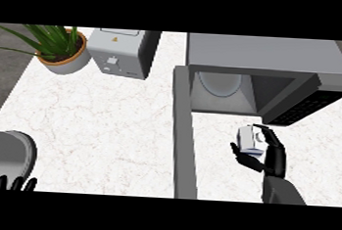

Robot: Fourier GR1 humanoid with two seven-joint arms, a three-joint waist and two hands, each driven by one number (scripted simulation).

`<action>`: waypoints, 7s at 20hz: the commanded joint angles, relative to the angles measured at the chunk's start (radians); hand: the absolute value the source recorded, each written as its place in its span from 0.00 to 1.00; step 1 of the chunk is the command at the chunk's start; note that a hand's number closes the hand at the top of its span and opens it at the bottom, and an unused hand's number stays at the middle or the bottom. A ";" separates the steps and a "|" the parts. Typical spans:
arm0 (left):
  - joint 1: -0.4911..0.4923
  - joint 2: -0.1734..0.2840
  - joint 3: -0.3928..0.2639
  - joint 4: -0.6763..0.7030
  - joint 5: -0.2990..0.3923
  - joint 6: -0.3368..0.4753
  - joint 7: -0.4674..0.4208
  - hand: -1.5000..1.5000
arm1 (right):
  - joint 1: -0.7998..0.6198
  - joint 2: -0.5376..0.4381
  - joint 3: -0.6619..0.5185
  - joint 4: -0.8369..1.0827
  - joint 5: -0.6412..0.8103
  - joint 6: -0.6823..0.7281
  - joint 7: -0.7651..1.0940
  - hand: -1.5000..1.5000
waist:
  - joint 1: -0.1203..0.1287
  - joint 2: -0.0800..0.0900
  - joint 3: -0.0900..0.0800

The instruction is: Pick up the milk, place it into the microwave and close the microwave

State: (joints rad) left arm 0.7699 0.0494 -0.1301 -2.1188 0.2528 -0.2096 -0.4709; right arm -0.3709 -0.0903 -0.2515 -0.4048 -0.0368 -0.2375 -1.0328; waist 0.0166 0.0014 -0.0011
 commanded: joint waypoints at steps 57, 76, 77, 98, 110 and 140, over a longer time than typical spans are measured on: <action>0.030 -0.004 0.057 0.012 0.051 -0.055 -0.001 0.00 | 0.205 0.090 0.407 -1.027 0.026 -0.035 0.650 1.00 | -0.007 -0.001 0.001; 0.091 0.019 0.103 -0.021 0.094 -0.135 -0.013 0.00 | -0.376 0.055 0.147 -0.097 -0.024 -0.178 0.411 1.00 | 0.034 0.013 0.003; 0.051 0.026 0.142 0.059 0.091 -0.147 -0.052 0.00 | -0.390 0.056 0.165 -0.058 0.006 -0.203 0.423 1.00 | 0.030 0.011 0.002; -0.028 0.035 0.129 0.077 0.093 -0.157 -0.014 0.00 | -0.570 -0.091 0.137 0.238 0.109 -0.382 0.235 1.00 | 0.098 0.049 0.006; -0.048 0.064 0.145 0.116 0.100 -0.187 -0.010 0.00 | -0.634 -0.114 0.075 0.239 0.095 -0.592 0.192 1.00 | 0.129 0.065 0.005; -0.153 0.076 0.158 0.152 0.075 -0.177 0.000 0.00 | -0.676 -0.049 0.264 0.381 0.333 -0.616 0.493 0.00 | 0.167 0.075 0.009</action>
State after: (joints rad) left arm 0.6300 0.1186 0.0201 -1.9643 0.3310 -0.3858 -0.4693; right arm -1.0356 -0.1638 0.0145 -0.0202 0.2985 -0.9169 -0.5347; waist 0.1859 0.0766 0.0059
